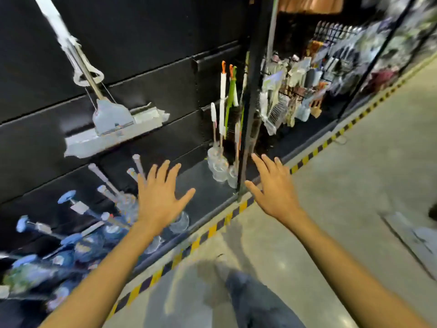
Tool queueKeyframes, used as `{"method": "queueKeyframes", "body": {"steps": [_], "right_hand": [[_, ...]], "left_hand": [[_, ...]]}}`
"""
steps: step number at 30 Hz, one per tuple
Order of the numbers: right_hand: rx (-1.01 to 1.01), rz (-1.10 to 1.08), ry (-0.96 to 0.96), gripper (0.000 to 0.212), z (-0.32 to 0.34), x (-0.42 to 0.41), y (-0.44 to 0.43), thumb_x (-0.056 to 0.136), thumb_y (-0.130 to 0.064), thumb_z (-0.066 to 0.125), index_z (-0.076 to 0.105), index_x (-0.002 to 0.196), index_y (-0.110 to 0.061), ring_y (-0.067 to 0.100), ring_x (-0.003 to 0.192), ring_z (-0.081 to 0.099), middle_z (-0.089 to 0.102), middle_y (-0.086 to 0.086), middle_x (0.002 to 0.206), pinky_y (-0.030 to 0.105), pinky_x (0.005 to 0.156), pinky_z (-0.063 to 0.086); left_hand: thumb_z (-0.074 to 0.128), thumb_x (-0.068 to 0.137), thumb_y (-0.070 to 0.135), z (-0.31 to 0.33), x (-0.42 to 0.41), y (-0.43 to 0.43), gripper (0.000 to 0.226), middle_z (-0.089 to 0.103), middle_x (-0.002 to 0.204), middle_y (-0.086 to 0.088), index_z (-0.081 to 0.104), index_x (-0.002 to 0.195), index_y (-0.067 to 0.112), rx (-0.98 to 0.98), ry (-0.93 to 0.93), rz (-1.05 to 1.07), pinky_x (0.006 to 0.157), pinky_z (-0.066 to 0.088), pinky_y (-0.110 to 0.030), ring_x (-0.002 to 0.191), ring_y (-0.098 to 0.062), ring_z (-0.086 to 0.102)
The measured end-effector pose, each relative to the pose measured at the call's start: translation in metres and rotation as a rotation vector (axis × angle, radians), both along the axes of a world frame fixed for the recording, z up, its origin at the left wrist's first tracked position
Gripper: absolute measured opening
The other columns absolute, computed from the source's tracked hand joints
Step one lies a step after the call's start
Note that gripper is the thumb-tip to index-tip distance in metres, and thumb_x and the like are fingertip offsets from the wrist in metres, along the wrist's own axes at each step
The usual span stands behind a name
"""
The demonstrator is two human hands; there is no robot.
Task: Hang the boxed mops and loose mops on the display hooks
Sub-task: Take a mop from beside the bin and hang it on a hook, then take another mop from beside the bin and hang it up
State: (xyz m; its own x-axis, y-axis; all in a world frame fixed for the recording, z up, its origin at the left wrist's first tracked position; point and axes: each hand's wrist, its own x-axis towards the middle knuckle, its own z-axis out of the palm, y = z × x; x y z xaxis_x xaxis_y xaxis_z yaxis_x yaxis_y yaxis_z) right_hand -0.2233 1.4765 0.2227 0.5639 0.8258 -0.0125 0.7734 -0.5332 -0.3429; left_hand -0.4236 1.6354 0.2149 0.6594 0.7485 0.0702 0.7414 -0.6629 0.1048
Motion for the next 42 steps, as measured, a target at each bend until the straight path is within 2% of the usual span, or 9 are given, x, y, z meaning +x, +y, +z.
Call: {"method": "queueKeyframes", "body": {"steps": [5, 8, 15, 19, 24, 28, 31, 36, 42], "right_hand": [[-0.089, -0.201, -0.006, 0.068, -0.013, -0.033, -0.117, 0.095, -0.047, 0.045, 0.019, 0.152, -0.02, 0.035, 0.142, 0.025, 0.03, 0.01, 0.155, 0.049, 0.114, 0.026], [-0.096, -0.316, 0.012, 0.067, -0.013, -0.049, -0.172, 0.095, -0.044, 0.047, 0.021, 0.151, -0.018, 0.037, 0.143, 0.022, 0.029, 0.01, 0.155, 0.049, 0.115, 0.023], [-0.104, -0.601, 0.015, 0.066, -0.009, -0.062, -0.286, 0.096, -0.045, 0.045, 0.02, 0.151, -0.019, 0.033, 0.144, 0.022, 0.027, 0.01, 0.156, 0.043, 0.116, 0.021], [-0.126, -0.751, 0.001, 0.066, -0.007, -0.066, -0.36, 0.096, -0.046, 0.043, 0.019, 0.152, -0.021, 0.033, 0.144, 0.022, 0.026, 0.01, 0.157, 0.042, 0.115, 0.021], [-0.132, -0.901, 0.019, 0.065, -0.009, -0.069, -0.458, 0.097, -0.047, 0.041, 0.014, 0.152, -0.024, 0.031, 0.146, 0.018, 0.021, 0.008, 0.159, 0.041, 0.116, 0.018], [-0.103, -1.003, 0.055, 0.066, -0.014, -0.074, -0.547, 0.096, -0.046, 0.043, 0.015, 0.152, -0.024, 0.032, 0.146, 0.016, 0.021, 0.008, 0.159, 0.043, 0.117, 0.016], [-0.081, -1.062, 0.06, 0.066, -0.018, -0.075, -0.617, 0.096, -0.045, 0.044, 0.016, 0.152, -0.024, 0.032, 0.146, 0.016, 0.021, 0.008, 0.159, 0.044, 0.118, 0.017], [-0.088, -1.149, 0.063, 0.066, -0.019, -0.069, -0.723, 0.096, -0.045, 0.044, 0.014, 0.152, -0.025, 0.031, 0.147, 0.015, 0.021, 0.007, 0.159, 0.044, 0.118, 0.017], [-0.07, -1.223, 0.074, 0.066, -0.02, -0.035, -0.813, 0.096, -0.044, 0.044, 0.015, 0.152, -0.023, 0.031, 0.147, 0.014, 0.022, 0.008, 0.158, 0.044, 0.119, 0.016]], "left_hand": [[0.018, 0.074, 0.073, -0.022, 0.006, -0.089, 0.089, 0.035, 0.152, -0.009, 0.04, 0.142, 0.019, -0.098, 0.035, -0.245, 0.11, 0.021, -0.063, 0.141, -0.036, 0.027], [0.017, 0.074, 0.072, -0.028, 0.018, -0.13, 0.088, 0.035, 0.152, -0.007, 0.04, 0.142, 0.021, -0.098, 0.045, -0.381, 0.111, 0.015, -0.06, 0.142, -0.034, 0.026], [0.015, 0.075, 0.074, -0.024, 0.063, -0.208, 0.086, 0.034, 0.152, -0.004, 0.036, 0.143, 0.025, -0.095, 0.033, -0.635, 0.112, 0.022, -0.058, 0.141, -0.03, 0.027], [0.014, 0.075, 0.073, -0.015, 0.1, -0.269, 0.087, 0.034, 0.152, -0.005, 0.036, 0.143, 0.025, -0.082, 0.014, -0.787, 0.113, 0.017, -0.056, 0.142, -0.032, 0.025], [0.021, 0.079, 0.071, -0.016, 0.138, -0.363, 0.08, 0.031, 0.154, -0.004, 0.034, 0.144, 0.026, -0.059, 0.044, -0.939, 0.113, 0.017, -0.057, 0.143, -0.031, 0.023], [0.018, 0.077, 0.072, -0.018, 0.162, -0.454, 0.084, 0.036, 0.151, -0.007, 0.04, 0.142, 0.022, -0.056, 0.053, -1.032, 0.11, 0.02, -0.06, 0.141, -0.035, 0.027], [0.017, 0.076, 0.073, -0.021, 0.177, -0.527, 0.086, 0.031, 0.154, -0.006, 0.036, 0.144, 0.024, -0.068, 0.056, -1.068, 0.112, 0.014, -0.059, 0.142, -0.034, 0.024], [0.008, 0.07, 0.073, -0.018, 0.207, -0.635, 0.092, 0.029, 0.155, -0.005, 0.028, 0.147, 0.026, -0.059, 0.044, -1.145, 0.112, 0.017, -0.057, 0.142, -0.033, 0.024], [0.031, 0.085, 0.069, -0.018, 0.262, -0.729, 0.076, 0.03, 0.154, -0.006, 0.028, 0.147, 0.026, -0.038, 0.072, -1.234, 0.113, 0.017, -0.056, 0.142, -0.03, 0.023]]}}
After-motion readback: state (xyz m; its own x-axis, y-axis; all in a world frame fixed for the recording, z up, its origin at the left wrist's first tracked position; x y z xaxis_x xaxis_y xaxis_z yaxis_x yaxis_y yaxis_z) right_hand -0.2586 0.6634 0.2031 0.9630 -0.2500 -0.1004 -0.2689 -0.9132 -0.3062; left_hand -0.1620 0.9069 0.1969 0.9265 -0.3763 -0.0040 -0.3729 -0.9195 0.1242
